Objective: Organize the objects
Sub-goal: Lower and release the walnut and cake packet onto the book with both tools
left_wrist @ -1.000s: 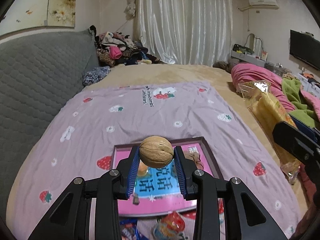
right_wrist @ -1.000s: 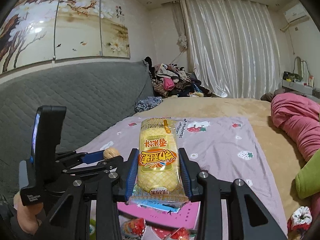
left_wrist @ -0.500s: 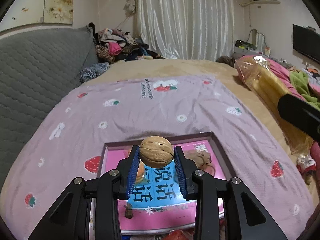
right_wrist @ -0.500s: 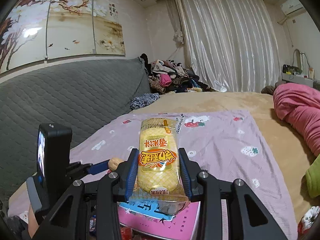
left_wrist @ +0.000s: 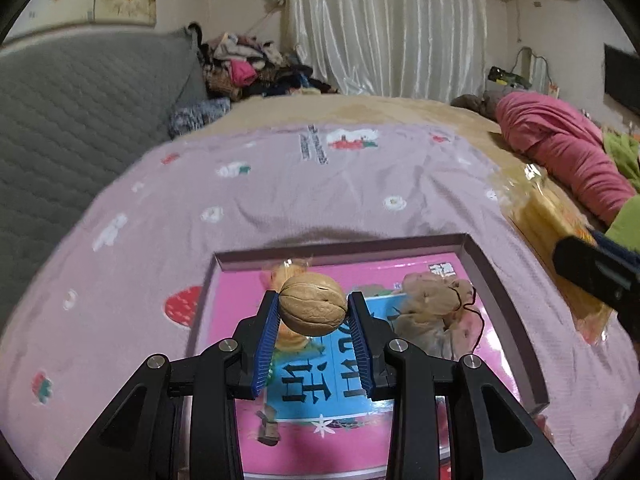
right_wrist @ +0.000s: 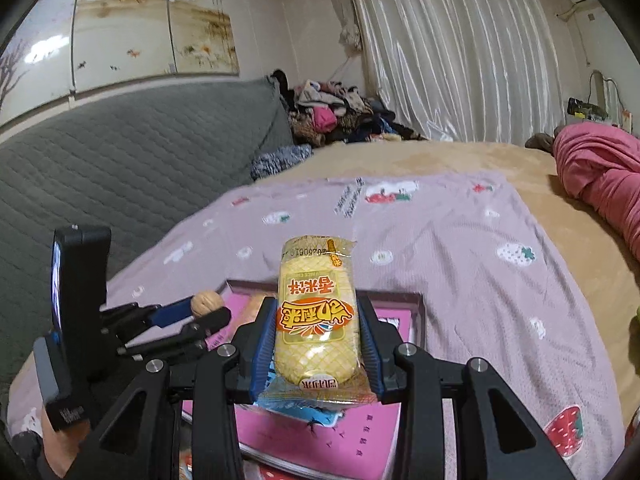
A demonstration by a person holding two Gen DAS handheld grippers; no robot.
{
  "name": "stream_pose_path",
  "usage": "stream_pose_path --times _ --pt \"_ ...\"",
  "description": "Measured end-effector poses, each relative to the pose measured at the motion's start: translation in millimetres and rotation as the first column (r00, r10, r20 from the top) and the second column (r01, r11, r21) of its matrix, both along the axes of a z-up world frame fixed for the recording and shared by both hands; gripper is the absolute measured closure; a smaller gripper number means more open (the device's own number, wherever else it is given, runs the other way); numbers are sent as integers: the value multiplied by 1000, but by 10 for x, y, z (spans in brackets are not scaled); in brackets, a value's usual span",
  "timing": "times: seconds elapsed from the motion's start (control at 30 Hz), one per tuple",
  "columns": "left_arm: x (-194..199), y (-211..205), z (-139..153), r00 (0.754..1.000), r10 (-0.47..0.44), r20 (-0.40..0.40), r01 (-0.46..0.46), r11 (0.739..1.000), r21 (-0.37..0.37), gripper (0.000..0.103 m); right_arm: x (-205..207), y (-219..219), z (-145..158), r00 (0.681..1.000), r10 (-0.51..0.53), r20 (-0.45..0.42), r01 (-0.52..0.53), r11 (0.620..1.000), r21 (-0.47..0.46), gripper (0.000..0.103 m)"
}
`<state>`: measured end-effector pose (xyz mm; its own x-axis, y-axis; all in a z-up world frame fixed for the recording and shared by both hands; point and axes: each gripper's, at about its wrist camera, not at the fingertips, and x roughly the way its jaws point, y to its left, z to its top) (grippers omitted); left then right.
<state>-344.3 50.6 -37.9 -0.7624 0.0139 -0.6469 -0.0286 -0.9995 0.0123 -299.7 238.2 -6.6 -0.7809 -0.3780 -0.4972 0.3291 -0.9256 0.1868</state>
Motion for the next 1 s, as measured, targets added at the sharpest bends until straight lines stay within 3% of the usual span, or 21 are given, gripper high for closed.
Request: stream_pose_path --times 0.27,0.57,1.0 --pt "-72 -110 -295 998 -1 62 1 1000 2 67 -136 -67 -244 994 26 106 -32 998 60 64" --pt "-106 -294 -417 991 16 132 -16 1000 0 67 -227 -286 -583 968 72 241 -106 986 130 64" --pt "-137 -315 -671 971 9 239 -6 1000 -11 67 -357 -238 -858 943 40 329 -103 979 175 63"
